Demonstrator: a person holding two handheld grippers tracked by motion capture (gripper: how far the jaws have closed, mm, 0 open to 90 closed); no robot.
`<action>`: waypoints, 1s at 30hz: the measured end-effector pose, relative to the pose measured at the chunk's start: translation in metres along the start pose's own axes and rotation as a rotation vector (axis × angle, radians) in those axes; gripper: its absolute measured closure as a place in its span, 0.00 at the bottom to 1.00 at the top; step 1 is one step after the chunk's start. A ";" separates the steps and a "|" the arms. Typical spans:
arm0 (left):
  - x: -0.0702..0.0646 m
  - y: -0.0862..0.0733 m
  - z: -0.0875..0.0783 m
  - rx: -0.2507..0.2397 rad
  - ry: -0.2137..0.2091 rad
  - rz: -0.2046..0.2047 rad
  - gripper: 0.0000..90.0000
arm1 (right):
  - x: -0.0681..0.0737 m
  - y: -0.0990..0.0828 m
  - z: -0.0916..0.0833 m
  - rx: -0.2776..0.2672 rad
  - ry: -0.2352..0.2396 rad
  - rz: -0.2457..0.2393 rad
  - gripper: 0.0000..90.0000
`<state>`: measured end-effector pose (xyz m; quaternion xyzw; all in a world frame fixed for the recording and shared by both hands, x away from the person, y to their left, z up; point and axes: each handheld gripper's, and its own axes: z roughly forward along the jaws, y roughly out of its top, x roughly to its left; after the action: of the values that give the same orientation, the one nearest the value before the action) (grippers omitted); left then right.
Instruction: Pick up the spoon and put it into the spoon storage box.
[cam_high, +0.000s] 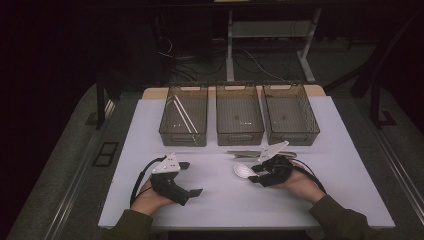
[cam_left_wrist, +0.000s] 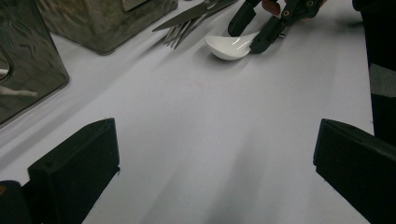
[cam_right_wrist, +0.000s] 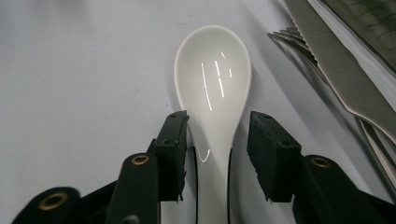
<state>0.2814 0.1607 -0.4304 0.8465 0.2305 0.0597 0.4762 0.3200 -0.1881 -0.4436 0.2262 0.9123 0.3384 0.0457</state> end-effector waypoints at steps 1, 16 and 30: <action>0.000 0.000 0.000 0.000 0.000 0.000 0.00 | 0.000 0.000 0.000 0.003 -0.006 -0.009 0.66; -0.001 0.000 0.001 0.006 -0.003 0.005 0.00 | -0.001 -0.001 -0.004 0.020 0.007 0.001 0.75; -0.001 0.001 0.001 0.003 -0.005 0.006 0.00 | 0.001 -0.002 -0.004 0.043 0.070 -0.012 0.93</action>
<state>0.2810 0.1591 -0.4305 0.8480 0.2268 0.0587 0.4754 0.3172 -0.1914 -0.4418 0.2097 0.9217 0.3261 0.0109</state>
